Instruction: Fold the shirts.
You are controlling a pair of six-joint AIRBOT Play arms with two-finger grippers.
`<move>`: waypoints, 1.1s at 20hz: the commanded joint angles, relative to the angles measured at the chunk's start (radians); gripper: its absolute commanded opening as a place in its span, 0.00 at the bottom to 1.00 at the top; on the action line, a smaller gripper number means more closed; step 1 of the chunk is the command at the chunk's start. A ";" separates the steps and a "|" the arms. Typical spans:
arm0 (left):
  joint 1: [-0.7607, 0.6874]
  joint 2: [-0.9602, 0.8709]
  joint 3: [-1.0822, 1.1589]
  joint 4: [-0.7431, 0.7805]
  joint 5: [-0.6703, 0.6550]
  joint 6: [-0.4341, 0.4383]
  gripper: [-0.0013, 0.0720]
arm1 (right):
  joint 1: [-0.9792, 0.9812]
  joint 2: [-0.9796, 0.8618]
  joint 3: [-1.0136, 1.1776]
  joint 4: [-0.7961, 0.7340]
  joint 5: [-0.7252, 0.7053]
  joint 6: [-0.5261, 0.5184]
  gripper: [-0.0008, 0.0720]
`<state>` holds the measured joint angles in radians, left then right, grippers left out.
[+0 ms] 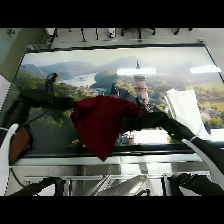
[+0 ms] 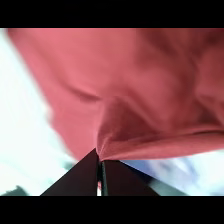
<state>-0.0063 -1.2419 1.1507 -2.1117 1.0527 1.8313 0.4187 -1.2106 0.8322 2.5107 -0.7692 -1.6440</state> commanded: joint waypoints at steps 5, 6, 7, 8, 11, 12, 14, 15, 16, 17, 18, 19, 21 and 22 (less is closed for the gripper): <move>0.276 0.428 0.491 -0.001 0.048 0.001 0.04 | -0.474 0.491 0.620 -0.004 -0.143 -0.100 0.04; 0.322 0.463 0.582 -0.001 0.049 0.001 0.04 | -0.531 0.521 0.697 -0.004 -0.155 -0.100 0.04; 0.370 0.491 0.665 -0.001 0.048 0.001 0.04 | -0.583 0.545 0.770 -0.004 -0.166 -0.101 0.04; 0.418 0.509 0.734 -0.001 0.049 0.001 0.04 | -0.621 0.560 0.826 -0.004 -0.171 -0.111 0.04; 0.526 0.537 0.881 -0.002 0.050 0.001 0.04 | -0.673 0.579 0.947 -0.049 -0.171 -0.114 0.04; 0.530 0.538 0.908 -0.004 0.050 0.001 0.04 | -0.673 0.578 0.962 -0.055 -0.170 -0.113 0.04; 0.529 0.537 0.912 -0.003 0.050 0.001 0.04 | -0.673 0.561 0.964 -0.058 -0.170 -0.113 0.04; 0.529 0.537 0.885 -0.003 0.052 0.002 0.04 | -0.672 0.538 0.964 -0.057 -0.175 -0.114 0.04; 0.529 0.537 0.846 -0.003 0.058 0.002 0.04 | -0.671 0.511 0.964 -0.057 -0.186 -0.114 0.04; 0.529 0.530 0.797 -0.005 0.079 0.003 0.04 | -0.671 0.476 0.964 -0.057 -0.207 -0.114 0.04; 0.529 0.513 0.753 -0.018 0.121 0.010 0.04 | -0.670 0.431 0.962 -0.056 -0.243 -0.114 0.04; 0.528 0.480 0.705 -0.071 0.177 0.027 0.04 | -0.666 0.377 0.958 -0.056 -0.290 -0.114 0.04; 0.468 0.389 0.606 -0.113 0.266 0.039 0.04 | -0.629 0.263 0.924 -0.058 -0.373 -0.114 0.04; 0.411 0.335 0.553 -0.108 0.289 0.043 0.04 | -0.601 0.212 0.888 -0.062 -0.385 -0.115 0.04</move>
<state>0.4770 -0.8097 1.8221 -2.1773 1.2358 1.8534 -0.2230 -0.8696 1.7630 2.4577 -1.0626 -1.7588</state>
